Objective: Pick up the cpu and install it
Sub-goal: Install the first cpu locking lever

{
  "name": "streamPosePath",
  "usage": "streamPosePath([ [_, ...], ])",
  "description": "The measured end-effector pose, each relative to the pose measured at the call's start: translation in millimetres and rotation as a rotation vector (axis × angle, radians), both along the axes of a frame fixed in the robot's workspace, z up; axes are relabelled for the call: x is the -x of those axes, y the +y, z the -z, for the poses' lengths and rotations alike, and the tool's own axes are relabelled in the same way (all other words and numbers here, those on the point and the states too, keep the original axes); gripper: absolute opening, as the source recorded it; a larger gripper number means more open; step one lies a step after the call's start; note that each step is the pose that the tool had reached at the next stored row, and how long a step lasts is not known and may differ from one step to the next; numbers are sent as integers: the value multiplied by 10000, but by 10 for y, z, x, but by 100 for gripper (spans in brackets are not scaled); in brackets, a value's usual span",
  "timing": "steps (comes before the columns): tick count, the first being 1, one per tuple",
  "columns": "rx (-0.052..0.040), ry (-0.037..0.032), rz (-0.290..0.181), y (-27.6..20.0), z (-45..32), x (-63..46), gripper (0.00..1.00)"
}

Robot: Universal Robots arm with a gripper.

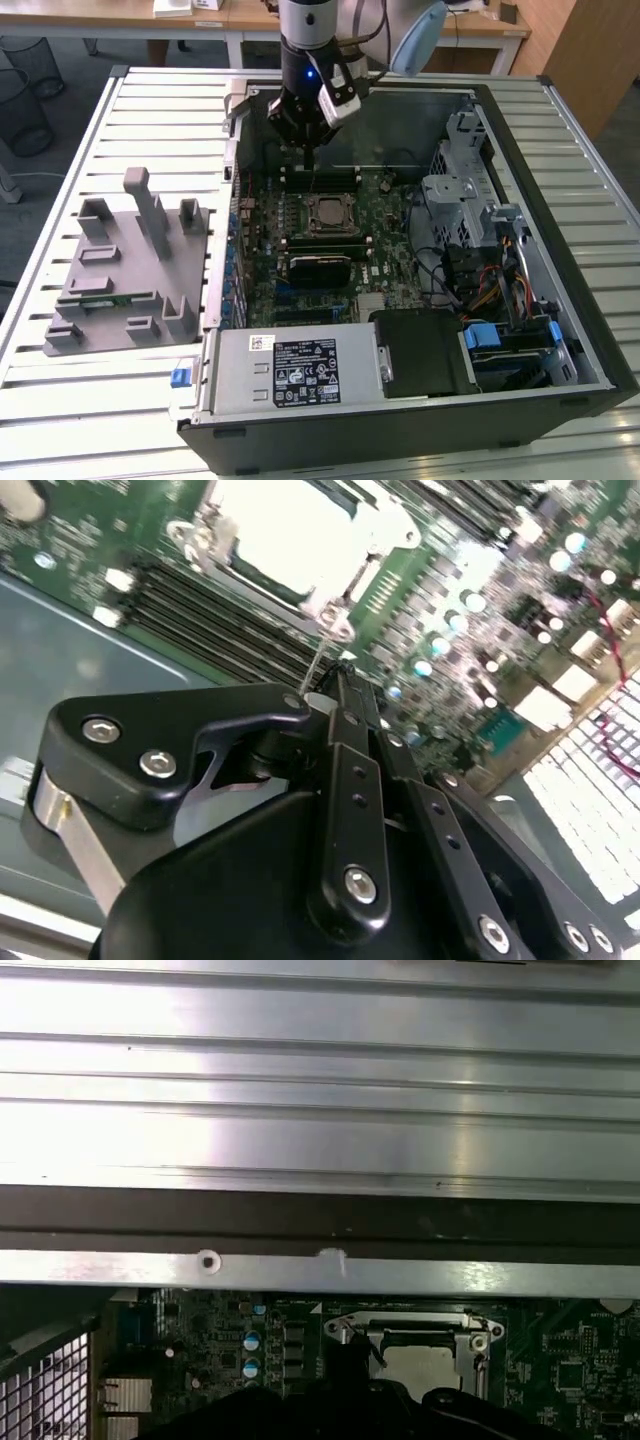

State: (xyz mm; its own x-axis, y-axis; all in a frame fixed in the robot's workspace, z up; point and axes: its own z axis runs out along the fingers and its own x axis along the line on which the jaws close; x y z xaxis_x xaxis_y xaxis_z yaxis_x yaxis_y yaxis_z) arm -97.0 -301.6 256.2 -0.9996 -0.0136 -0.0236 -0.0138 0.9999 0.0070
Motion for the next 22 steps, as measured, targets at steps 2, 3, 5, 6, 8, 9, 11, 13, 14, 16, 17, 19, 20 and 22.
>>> streamPosePath([
  [2, 0, 2, 0, 0, 3, -82, 11],
  [3, 0, 3, -1, 0, 5, -110, 11],
  [5, -1, 2, -2, 0, 10, -122, 11],
  [6, -46, 4, -1, -4, 10, -121, 11],
  [8, -387, 2, -5, -13, 13, -122, 11],
  [9, -577, 1, -3, -20, 15, -122, 11],
  [11, -793, 4, -5, -36, 21, -122, 11],
  [13, -793, 1, -4, -39, 31, -124, 11],
  [14, -712, 3, -4, -41, 41, -127, 11],
  [16, -564, 4, -6, -41, 51, -138, 11],
  [17, -506, 2, -5, -41, 58, -143, 11],
  [19, -495, 2, -5, -41, 85, -150, 11],
  [20, -494, 2, -5, -41, 97, -154, 11],
  [22, -495, 2, -5, -41, 126, -163, 11],
])
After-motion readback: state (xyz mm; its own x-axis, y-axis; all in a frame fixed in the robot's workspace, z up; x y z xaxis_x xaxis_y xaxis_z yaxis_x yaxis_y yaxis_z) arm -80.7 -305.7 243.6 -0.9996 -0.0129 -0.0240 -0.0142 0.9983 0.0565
